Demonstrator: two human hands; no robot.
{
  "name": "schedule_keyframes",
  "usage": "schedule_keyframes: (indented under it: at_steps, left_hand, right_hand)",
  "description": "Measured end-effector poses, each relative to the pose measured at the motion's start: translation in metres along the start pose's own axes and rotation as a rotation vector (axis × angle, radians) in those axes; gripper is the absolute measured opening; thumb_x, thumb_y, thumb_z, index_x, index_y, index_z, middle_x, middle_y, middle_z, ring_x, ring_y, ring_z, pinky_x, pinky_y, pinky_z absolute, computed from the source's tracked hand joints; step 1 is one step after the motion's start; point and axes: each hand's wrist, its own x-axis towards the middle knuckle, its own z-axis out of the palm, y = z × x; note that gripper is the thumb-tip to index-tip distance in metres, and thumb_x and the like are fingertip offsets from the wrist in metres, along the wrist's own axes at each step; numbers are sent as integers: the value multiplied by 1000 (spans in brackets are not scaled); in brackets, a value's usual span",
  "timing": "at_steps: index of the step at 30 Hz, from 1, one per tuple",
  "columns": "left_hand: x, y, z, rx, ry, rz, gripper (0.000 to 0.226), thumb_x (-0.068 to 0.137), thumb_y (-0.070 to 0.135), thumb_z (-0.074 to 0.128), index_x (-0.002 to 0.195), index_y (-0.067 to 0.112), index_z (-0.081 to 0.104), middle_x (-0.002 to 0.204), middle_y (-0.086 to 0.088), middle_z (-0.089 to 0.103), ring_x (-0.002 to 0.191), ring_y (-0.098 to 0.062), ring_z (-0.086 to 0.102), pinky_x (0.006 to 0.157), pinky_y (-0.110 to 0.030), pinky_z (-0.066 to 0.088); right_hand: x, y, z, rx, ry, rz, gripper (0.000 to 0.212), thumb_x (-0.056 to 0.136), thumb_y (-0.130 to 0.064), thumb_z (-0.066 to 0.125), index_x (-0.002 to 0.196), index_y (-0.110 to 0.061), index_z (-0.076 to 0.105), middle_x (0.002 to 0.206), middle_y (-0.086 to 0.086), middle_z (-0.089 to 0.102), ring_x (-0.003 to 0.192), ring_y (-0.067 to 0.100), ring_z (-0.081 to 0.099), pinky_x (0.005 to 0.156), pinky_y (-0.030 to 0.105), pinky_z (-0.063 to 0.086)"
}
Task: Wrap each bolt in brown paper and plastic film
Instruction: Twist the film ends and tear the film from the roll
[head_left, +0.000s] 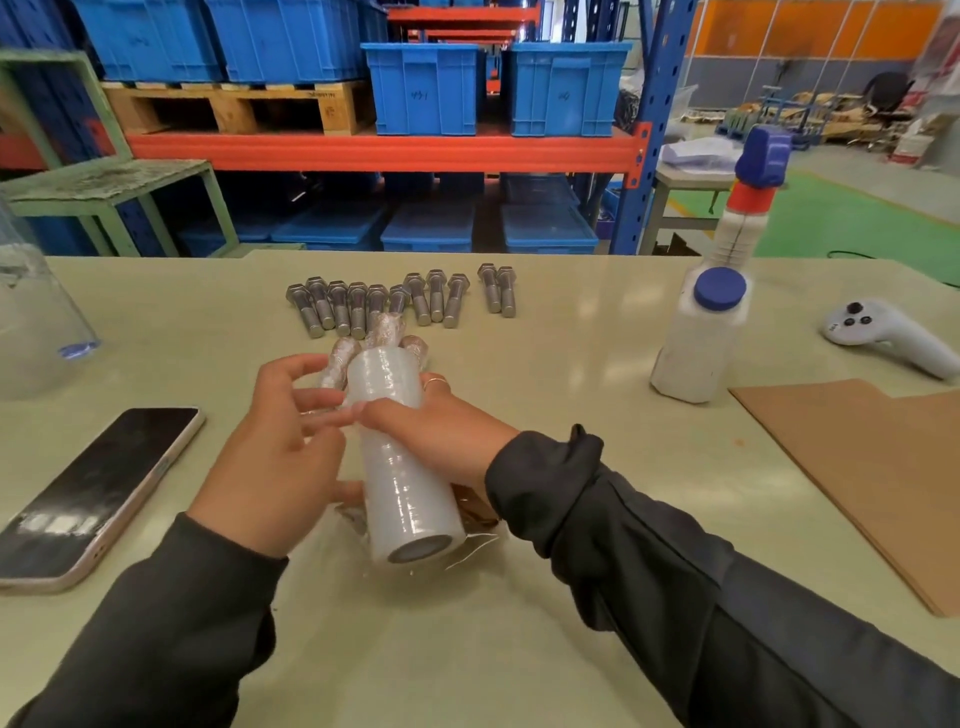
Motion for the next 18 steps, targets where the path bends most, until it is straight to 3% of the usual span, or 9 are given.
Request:
schedule_keyframes:
  at_steps: [3,8,12,15,18]
  left_hand:
    - [3,-12,-3,163,-152,-44,54,88,-7,47,129,25,33,101,-1,56,83,-11,61,54,-21,51]
    - [1,-23,-7,521,-253,93,71,83,6,63,140,25,25,96,10,58,95,-10,61,78,-24,50]
    - [-2,-27,-6,590,-264,122,77,82,9,66,142,24,22,90,16,58,85,4,56,72,-7,41]
    - [-3,-29,-3,652,-223,177,77,84,14,65,144,23,18,102,11,63,90,-1,56,75,-10,38]
    - [-3,-32,3,710,-207,215,73,86,17,63,143,23,18,107,10,64,97,-5,59,72,-11,36]
  right_hand:
    - [-1,-2,-3,9,26,-17,76,85,-41,62,141,-20,15,108,1,53,93,21,60,70,28,51]
    - [-13,-3,-3,-123,109,-110,86,82,-45,65,143,-33,5,121,2,52,102,25,59,90,43,50]
    - [-27,1,-7,-550,255,-149,92,81,-60,55,140,-47,-15,125,13,46,96,31,56,77,33,43]
    - [-35,1,-15,-803,324,-119,82,88,-62,43,139,-49,-20,122,20,39,77,30,46,70,35,38]
    - [-39,6,-24,-921,375,-45,65,95,-57,27,140,-48,-19,115,20,45,76,28,38,71,37,36]
